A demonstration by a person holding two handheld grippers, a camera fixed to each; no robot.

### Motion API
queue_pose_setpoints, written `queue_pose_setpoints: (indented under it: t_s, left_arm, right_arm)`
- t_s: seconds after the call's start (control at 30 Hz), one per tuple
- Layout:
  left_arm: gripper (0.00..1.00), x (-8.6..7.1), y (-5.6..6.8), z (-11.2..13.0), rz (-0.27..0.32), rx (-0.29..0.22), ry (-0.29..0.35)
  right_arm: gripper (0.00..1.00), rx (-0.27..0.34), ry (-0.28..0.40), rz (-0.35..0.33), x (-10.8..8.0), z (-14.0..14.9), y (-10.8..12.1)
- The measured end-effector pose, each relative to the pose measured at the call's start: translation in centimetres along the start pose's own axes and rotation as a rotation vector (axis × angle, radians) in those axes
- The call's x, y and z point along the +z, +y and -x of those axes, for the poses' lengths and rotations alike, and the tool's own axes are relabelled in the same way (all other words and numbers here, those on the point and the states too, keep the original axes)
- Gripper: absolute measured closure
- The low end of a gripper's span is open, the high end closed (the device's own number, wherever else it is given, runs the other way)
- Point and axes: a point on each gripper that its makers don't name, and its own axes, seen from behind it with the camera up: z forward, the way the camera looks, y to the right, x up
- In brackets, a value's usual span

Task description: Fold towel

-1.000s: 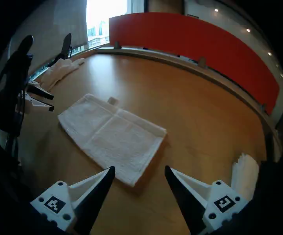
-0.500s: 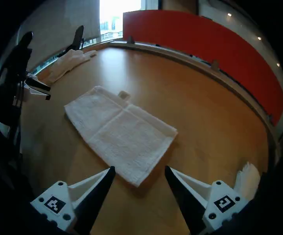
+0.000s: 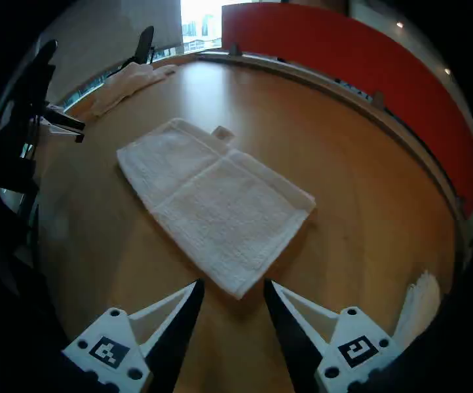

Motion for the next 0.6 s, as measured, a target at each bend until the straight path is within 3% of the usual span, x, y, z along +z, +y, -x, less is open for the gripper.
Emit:
queue_pose_setpoints:
  t_s: [0.13, 0.27, 0.47, 0.6]
  left_arm:
    - [0.04, -0.15, -0.10, 0.17, -0.002, 0.000, 0.000]
    - [0.04, -0.31, -0.15, 0.23, -0.003, -0.001, 0.002]
    - [0.04, -0.42, -0.22, 0.42, -0.004, -0.006, 0.002]
    - [0.05, -0.44, -0.15, 0.54, -0.002, -0.005, 0.002]
  right_arm:
    - [0.45, -0.001, -0.025, -0.011, 0.12, 0.68, -0.02]
    - [0.48, 0.003, -0.032, -0.019, 0.25, 0.83, -0.09]
    - [0.68, 0.003, -0.039, -0.027, 0.44, 0.91, -0.04]
    - [0.72, -0.004, -0.044, -0.033, 0.50, 1.02, -0.04]
